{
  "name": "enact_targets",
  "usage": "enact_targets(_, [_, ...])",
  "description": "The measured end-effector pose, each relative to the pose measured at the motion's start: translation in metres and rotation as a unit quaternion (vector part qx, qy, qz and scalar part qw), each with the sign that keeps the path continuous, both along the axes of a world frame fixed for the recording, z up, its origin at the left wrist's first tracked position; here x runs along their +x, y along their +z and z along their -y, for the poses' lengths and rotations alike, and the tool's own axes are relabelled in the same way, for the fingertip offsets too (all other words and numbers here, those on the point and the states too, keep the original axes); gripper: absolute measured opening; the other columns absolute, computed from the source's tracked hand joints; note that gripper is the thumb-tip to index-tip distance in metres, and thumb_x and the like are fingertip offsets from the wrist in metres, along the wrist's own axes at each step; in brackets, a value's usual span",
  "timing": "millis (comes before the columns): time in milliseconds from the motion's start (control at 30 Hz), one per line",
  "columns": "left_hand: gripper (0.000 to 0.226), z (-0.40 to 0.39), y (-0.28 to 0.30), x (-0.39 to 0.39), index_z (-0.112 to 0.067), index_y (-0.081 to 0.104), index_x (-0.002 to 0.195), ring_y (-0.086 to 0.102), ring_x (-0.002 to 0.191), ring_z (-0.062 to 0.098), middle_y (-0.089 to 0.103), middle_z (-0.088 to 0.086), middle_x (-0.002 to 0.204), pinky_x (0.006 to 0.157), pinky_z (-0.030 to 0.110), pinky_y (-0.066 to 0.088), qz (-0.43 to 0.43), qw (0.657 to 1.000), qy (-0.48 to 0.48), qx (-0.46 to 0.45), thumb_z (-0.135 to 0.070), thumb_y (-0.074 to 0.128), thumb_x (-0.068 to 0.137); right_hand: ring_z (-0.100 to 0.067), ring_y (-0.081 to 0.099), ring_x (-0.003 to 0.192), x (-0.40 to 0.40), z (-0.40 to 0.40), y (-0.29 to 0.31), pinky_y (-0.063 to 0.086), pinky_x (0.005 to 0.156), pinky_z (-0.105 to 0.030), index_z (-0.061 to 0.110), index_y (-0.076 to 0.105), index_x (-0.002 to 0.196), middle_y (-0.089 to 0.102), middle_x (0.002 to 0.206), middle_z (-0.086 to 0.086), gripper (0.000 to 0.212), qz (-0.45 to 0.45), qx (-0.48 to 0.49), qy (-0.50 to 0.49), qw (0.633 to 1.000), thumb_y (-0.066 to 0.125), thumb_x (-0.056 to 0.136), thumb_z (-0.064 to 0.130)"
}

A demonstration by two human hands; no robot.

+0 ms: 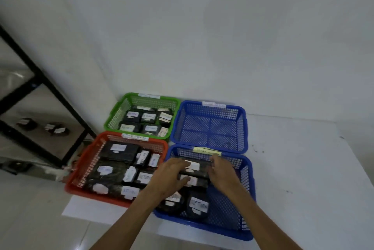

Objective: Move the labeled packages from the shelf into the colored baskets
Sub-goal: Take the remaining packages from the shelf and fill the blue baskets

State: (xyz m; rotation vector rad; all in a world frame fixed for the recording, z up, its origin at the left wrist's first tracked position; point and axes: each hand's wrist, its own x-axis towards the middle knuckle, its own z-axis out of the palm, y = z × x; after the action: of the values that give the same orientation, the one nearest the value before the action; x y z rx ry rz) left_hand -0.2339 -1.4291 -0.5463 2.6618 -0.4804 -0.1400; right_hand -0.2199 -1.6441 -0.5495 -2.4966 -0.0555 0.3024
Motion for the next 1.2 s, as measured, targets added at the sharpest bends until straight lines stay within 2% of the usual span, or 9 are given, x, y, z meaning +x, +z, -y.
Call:
enact_targets(300, [0.045, -0.215, 0.101, -0.07, -0.03, 0.065, 0.129, 0.063, 0.108, 0.007, 0.068, -0.009, 0.123, 0.097, 0.029, 0.05, 0.022, 0.996, 0.082, -0.03, -0.039, 0.067, 0.085, -0.012, 0.065, 0.092, -0.011, -0.185, 0.113, 0.054, 0.084, -0.03, 0.017, 0.063, 0.113, 0.069, 0.101, 0.002, 0.019, 0.109, 0.052, 0.172, 0.978, 0.059, 0.099, 0.029])
enact_targets(433, [0.047, -0.317, 0.115, -0.095, -0.038, 0.06, 0.132, 0.065, 0.101, 0.001, 0.067, -0.015, 0.122, 0.097, 0.032, 0.053, -0.005, 0.988, 0.149, -0.029, -0.052, 0.061, 0.087, 0.004, 0.06, 0.085, -0.02, -0.29, 0.136, 0.046, 0.074, -0.009, 0.023, 0.064, 0.111, 0.066, 0.096, 0.012, 0.016, 0.125, 0.079, 0.213, 0.966, 0.061, 0.098, 0.032])
enact_targets(500, [0.051, -0.366, 0.12, -0.103, -0.035, 0.06, 0.132, 0.064, 0.102, -0.001, 0.067, -0.013, 0.124, 0.097, 0.031, 0.053, -0.02, 0.984, 0.17, -0.043, -0.057, 0.059, 0.086, 0.004, 0.061, 0.086, -0.021, -0.343, 0.14, 0.048, 0.077, -0.008, 0.022, 0.066, 0.112, 0.068, 0.099, 0.01, 0.019, 0.126, 0.096, 0.238, 0.958, 0.062, 0.097, 0.032])
enact_targets(600, [0.044, -0.437, 0.127, -0.111, -0.029, 0.062, 0.131, 0.06, 0.108, 0.002, 0.065, -0.01, 0.126, 0.101, 0.029, 0.048, -0.022, 0.977, 0.208, -0.046, -0.046, 0.062, 0.091, -0.001, 0.064, 0.094, -0.021, -0.419, 0.139, 0.053, 0.085, -0.019, 0.022, 0.065, 0.115, 0.069, 0.103, 0.008, 0.022, 0.112, 0.113, 0.272, 0.949, 0.06, 0.097, 0.035])
enact_targets(700, [0.032, -0.508, 0.121, -0.112, -0.029, 0.068, 0.122, 0.063, 0.104, 0.001, 0.069, -0.012, 0.119, 0.096, 0.025, 0.049, -0.032, 0.97, 0.233, -0.055, -0.038, 0.066, 0.091, -0.003, 0.063, 0.095, -0.015, -0.495, 0.129, 0.051, 0.082, -0.017, 0.024, 0.064, 0.114, 0.068, 0.104, 0.008, 0.021, 0.103, 0.118, 0.296, 0.942, 0.06, 0.097, 0.036])
enact_targets(867, [0.037, -0.632, 0.108, -0.099, -0.02, 0.072, 0.118, 0.066, 0.107, 0.009, 0.073, -0.005, 0.115, 0.095, 0.025, 0.05, -0.072, 0.955, 0.278, -0.07, -0.035, 0.07, 0.084, -0.001, 0.063, 0.092, 0.006, -0.628, 0.102, 0.046, 0.074, -0.005, 0.021, 0.066, 0.115, 0.07, 0.106, 0.007, 0.023, 0.072, 0.143, 0.314, 0.936, 0.06, 0.097, 0.034])
enact_targets(1033, [0.036, -0.748, 0.096, -0.08, -0.022, 0.065, 0.126, 0.063, 0.113, 0.011, 0.067, -0.008, 0.119, 0.096, 0.022, 0.046, -0.091, 0.944, 0.309, -0.067, -0.026, 0.069, 0.09, -0.006, 0.064, 0.099, 0.023, -0.752, 0.074, 0.046, 0.08, -0.01, 0.019, 0.061, 0.128, 0.068, 0.113, 0.003, 0.036, 0.026, 0.135, 0.305, 0.942, 0.061, 0.097, 0.038])
enact_targets(1100, [0.04, -0.791, 0.09, -0.073, -0.024, 0.064, 0.13, 0.061, 0.115, 0.011, 0.064, -0.012, 0.12, 0.096, 0.02, 0.044, -0.075, 0.942, 0.32, -0.06, -0.028, 0.069, 0.09, -0.007, 0.061, 0.109, 0.028, -0.794, 0.065, 0.047, 0.09, -0.017, 0.02, 0.057, 0.134, 0.065, 0.123, 0.002, 0.042, 0.013, 0.116, 0.309, 0.944, 0.059, 0.098, 0.04])
enact_targets(1200, [0.046, -0.848, 0.078, -0.064, -0.024, 0.062, 0.133, 0.061, 0.119, 0.014, 0.066, -0.006, 0.128, 0.101, 0.026, 0.047, -0.065, 0.941, 0.327, -0.06, -0.031, 0.071, 0.088, -0.011, 0.057, 0.119, 0.034, -0.847, 0.053, 0.044, 0.096, -0.022, 0.018, 0.054, 0.139, 0.06, 0.132, 0.001, 0.047, 0.005, 0.098, 0.299, 0.949, 0.057, 0.098, 0.042])
